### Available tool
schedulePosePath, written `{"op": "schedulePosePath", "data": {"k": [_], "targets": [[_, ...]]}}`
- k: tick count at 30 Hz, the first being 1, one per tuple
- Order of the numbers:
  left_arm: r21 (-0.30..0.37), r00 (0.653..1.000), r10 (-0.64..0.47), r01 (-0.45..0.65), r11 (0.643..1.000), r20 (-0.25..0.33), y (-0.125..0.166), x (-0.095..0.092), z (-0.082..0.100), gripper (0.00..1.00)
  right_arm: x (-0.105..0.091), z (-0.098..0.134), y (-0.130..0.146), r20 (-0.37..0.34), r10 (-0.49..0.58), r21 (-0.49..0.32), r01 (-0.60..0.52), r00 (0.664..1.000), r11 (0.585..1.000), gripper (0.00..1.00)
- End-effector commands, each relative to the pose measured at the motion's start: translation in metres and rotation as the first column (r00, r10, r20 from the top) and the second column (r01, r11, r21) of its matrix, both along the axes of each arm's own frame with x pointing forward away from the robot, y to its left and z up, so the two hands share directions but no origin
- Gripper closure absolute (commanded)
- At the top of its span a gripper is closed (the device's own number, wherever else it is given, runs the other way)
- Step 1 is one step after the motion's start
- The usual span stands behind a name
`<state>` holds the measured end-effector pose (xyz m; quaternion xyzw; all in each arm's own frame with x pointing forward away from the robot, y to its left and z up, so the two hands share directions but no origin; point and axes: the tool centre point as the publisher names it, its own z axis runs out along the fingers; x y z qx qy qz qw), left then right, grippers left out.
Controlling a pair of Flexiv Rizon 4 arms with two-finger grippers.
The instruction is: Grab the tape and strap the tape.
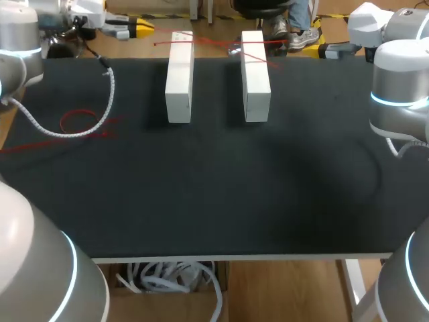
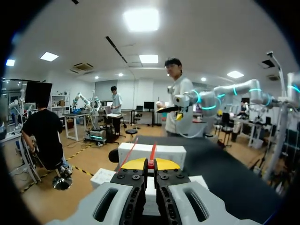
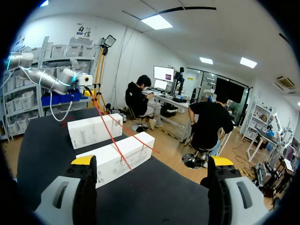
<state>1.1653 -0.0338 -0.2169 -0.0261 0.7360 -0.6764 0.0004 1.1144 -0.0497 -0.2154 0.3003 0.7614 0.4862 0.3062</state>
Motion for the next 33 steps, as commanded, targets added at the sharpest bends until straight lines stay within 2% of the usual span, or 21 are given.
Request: {"op": "schedulePosePath", "data": {"k": [1, 7, 9, 11, 15, 29, 33], "targets": [[0.025, 0.986, 0.166, -0.166, 0.986, -0.004, -0.013, -0.043, 0.035, 1.00, 0.000, 0.000, 0.000, 0.001, 0.001, 0.001, -0.001, 1.000, 1.000, 0.00], [-0.036, 0.984, 0.169, -0.171, 0.985, -0.061, -0.027, -0.052, 0.069, 1.00, 0.000, 0.000, 0.000, 0.001, 0.001, 0.001, -0.001, 1.000, 1.000, 0.00], [-0.050, 0.983, 0.172, -0.174, 0.983, -0.058, -0.032, -0.054, 0.080, 1.00, 0.000, 0.000, 0.000, 0.001, 0.001, 0.001, -0.001, 1.000, 1.000, 0.00], [-0.085, 0.981, 0.171, -0.178, 0.980, -0.087, -0.036, -0.055, 0.091, 1.00, 0.000, 0.000, 0.000, 0.001, 0.001, 0.001, -0.001, 1.000, 1.000, 0.00], [-0.107, 0.975, 0.196, -0.207, 0.972, -0.107, -0.047, -0.056, 0.106, 1.00, 0.000, 0.000, 0.000, 0.001, 0.001, 0.001, -0.001, 1.000, 1.000, 0.00], [-0.162, 0.943, 0.271, -0.304, 0.939, -0.194, -0.074, -0.052, 0.135, 1.00, 0.000, 0.000, 0.000, 0.001, 0.001, 0.001, -0.001, 1.000, 1.000, 0.00], [-0.172, 0.944, 0.268, -0.302, 0.938, -0.194, -0.078, -0.053, 0.139, 1.00, 0.000, 0.000, 0.000, 0.001, 0.001, 0.001, -0.001, 1.000, 1.000, 0.00]]}}
